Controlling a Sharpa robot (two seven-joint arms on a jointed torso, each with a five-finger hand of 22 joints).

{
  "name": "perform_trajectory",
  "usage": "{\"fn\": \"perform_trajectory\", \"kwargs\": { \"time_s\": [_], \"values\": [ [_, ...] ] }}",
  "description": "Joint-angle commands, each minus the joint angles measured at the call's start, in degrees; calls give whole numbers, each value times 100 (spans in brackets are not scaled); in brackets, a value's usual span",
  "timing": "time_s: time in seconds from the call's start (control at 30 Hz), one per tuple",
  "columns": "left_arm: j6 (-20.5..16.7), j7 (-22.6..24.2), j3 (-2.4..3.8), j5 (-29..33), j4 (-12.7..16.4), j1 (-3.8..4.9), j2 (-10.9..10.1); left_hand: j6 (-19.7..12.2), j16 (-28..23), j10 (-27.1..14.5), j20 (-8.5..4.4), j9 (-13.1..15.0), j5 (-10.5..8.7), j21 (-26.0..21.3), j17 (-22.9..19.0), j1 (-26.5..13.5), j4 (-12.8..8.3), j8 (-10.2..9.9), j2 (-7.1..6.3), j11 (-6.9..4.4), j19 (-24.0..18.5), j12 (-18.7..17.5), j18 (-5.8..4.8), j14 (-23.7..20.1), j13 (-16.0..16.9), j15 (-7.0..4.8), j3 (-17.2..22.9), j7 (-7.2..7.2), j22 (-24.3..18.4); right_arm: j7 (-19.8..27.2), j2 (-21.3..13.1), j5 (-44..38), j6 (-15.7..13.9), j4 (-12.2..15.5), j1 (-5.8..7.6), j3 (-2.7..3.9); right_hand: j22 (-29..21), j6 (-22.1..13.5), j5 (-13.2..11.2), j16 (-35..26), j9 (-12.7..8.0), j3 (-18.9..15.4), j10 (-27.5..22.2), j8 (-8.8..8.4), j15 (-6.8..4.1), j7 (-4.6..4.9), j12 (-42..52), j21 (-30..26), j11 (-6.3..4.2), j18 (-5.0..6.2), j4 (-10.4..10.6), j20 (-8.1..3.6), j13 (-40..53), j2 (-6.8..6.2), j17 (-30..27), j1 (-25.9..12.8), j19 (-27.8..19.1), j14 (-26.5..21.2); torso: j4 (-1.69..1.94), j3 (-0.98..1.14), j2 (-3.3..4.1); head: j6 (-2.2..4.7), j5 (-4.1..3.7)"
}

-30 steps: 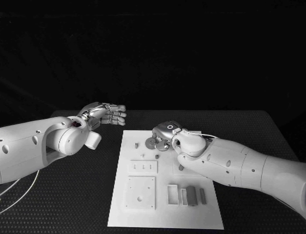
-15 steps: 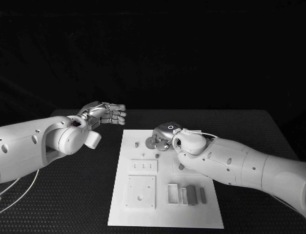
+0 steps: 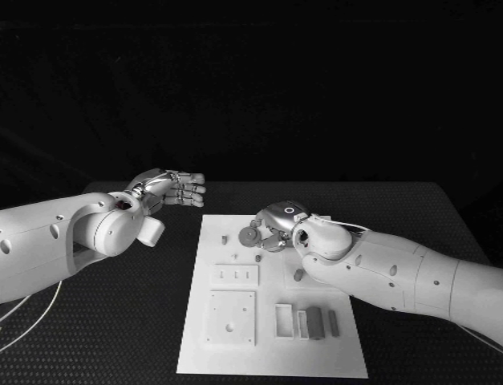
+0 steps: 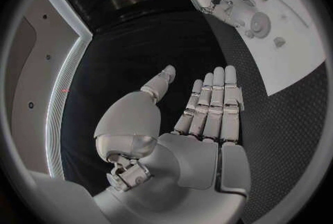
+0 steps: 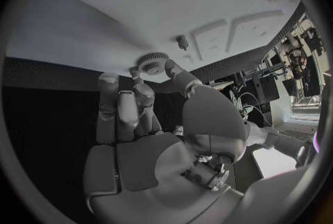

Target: Assemble the parts on the task board

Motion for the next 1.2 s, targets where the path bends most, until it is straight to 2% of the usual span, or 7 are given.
{"fn": "perform_trajectory", "kwargs": {
  "time_s": [0.03,0.2,0.43,0.53,0.7,0.97,1.2],
  "values": [
    [38,38,5,-15,9,9,-4,-21,-20,-9,-7,-9,-27,-27,9,-23,3,-37,-9,33,29,-32,85,33,-8,6,-18,323,-4,105,-97,29,-246,113,18,38,50,-22,14,4,-6,103,0,-21,42,27,27,-36,45,366,209,-4,-16,-226,-28,-1,48,0,-1,7,3,13,1],
    [29,48,5,-14,-4,9,-14,-23,-24,-11,-7,-9,-26,-29,12,-19,-2,-39,-14,33,27,-35,85,32,-9,6,-17,323,-4,210,-371,130,-435,390,76,157,58,4,18,4,9,196,-6,12,39,22,39,-43,39,366,427,-8,-27,-409,-43,34,56,-4,-4,8,-1,40,5],
    [87,89,2,-20,-90,7,-2,90,-54,50,-5,16,-26,-41,43,16,-16,18,22,13,34,-18,84,43,-3,7,8,257,1,1132,-947,1000,-457,692,237,363,88,153,18,10,60,196,-3,121,-1,-24,63,-26,-6,366,241,-28,-32,-191,-61,389,41,-10,-38,11,-18,89,-2],
    [128,87,-4,-38,-145,6,11,191,-73,132,-7,34,-26,-46,67,38,-22,63,45,-19,42,14,85,56,11,5,22,204,7,1735,-1197,1666,-243,673,335,375,101,192,22,-42,79,78,-73,157,-13,-31,32,-64,-15,362,-83,17,-46,44,-324,608,-80,-226,-74,23,-37,94,22],
    [151,83,-13,-67,-204,-1,17,255,-88,190,-9,41,-25,-50,85,52,-25,86,61,-42,48,34,85,67,20,2,30,188,12,2400,-1600,2521,-90,594,422,388,93,173,20,-124,72,-14,-222,156,7,-23,-21,-136,3,359,-409,108,-56,190,-639,777,-231,-542,-148,38,-70,116,22],
    [183,66,-17,-98,-224,-13,12,251,-96,184,-12,33,-24,-52,98,75,-41,72,42,-40,54,22,87,76,15,-1,32,210,17,2743,-1821,2917,441,40,439,386,51,101,16,-336,50,-80,-507,131,-4,-35,-192,-336,-13,347,-492,273,-125,158,-719,858,-510,-817,-251,76,-93,134,29],
    [244,64,-17,-129,-238,-41,29,245,-105,182,-14,28,-24,-54,108,101,-50,62,26,-38,56,14,87,80,11,-2,35,218,19,2911,-1757,2968,556,-440,258,374,-3,-3,15,-585,33,-102,-682,103,-30,-81,-436,-561,-52,330,-502,415,-312,62,-818,936,-775,-1059,-243,99,-92,122,2]
  ]
}}
